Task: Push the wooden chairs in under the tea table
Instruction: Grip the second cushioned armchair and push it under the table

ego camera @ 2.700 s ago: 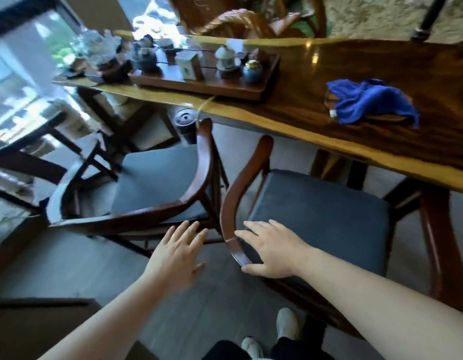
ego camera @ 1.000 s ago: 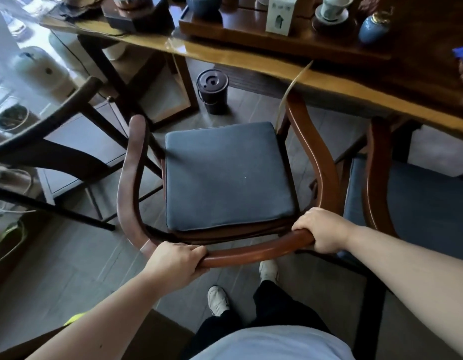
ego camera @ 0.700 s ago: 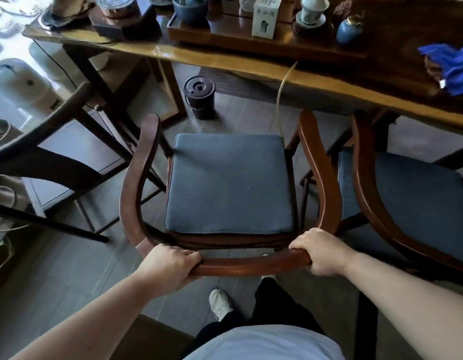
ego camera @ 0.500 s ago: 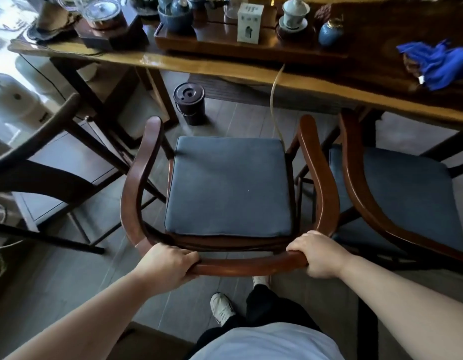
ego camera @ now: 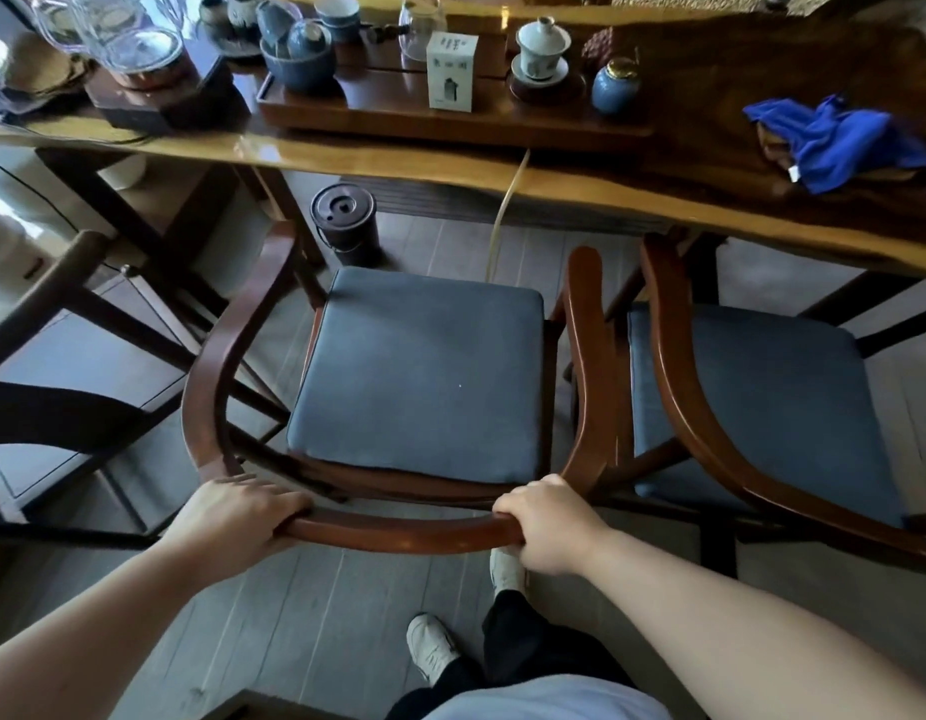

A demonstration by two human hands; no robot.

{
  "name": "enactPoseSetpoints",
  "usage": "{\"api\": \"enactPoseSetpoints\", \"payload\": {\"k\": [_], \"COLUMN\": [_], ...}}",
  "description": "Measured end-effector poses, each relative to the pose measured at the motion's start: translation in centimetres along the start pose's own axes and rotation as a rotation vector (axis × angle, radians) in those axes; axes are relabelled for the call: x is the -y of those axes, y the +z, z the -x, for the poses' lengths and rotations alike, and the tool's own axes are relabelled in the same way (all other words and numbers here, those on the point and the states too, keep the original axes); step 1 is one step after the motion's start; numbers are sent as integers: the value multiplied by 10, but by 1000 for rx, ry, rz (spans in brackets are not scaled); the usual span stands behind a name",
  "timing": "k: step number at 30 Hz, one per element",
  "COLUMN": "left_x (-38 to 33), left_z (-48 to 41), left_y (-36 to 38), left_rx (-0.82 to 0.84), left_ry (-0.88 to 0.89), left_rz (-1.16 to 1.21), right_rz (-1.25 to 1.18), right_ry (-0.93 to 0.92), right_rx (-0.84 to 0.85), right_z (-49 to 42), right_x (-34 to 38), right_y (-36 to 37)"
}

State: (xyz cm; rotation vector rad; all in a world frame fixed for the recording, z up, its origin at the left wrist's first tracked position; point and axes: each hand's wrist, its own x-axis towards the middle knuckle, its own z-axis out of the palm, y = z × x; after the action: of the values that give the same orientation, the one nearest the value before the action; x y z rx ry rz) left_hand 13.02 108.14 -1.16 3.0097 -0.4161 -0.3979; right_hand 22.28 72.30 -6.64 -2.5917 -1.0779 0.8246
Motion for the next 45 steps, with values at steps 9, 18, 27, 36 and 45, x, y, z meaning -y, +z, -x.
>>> {"api": "enactPoseSetpoints", "payload": {"k": [9,18,27,36,45], "left_x": [-15,-30,-17,-20,-29], "left_z": [-46,-95,-111,-96,-91], "left_y": [-17,-16,-27,-25,-13], "left_rx": [-107,22,98,65,-4], "left_ry": [-132,-152,-157,-133,-153], "left_rz": [12,-24,-38,54,62], "right_rz": [14,-43,-62,1,-37], "right_ry": [54,146,176,141,149], "right_rx": [29,11,-28,16,118], "right_z": [-24,-27,-28,-17,-14], "right_x": [-33,-74,-65,-64,-59], "right_y": [-39,-73,-71,-56,-66]}}
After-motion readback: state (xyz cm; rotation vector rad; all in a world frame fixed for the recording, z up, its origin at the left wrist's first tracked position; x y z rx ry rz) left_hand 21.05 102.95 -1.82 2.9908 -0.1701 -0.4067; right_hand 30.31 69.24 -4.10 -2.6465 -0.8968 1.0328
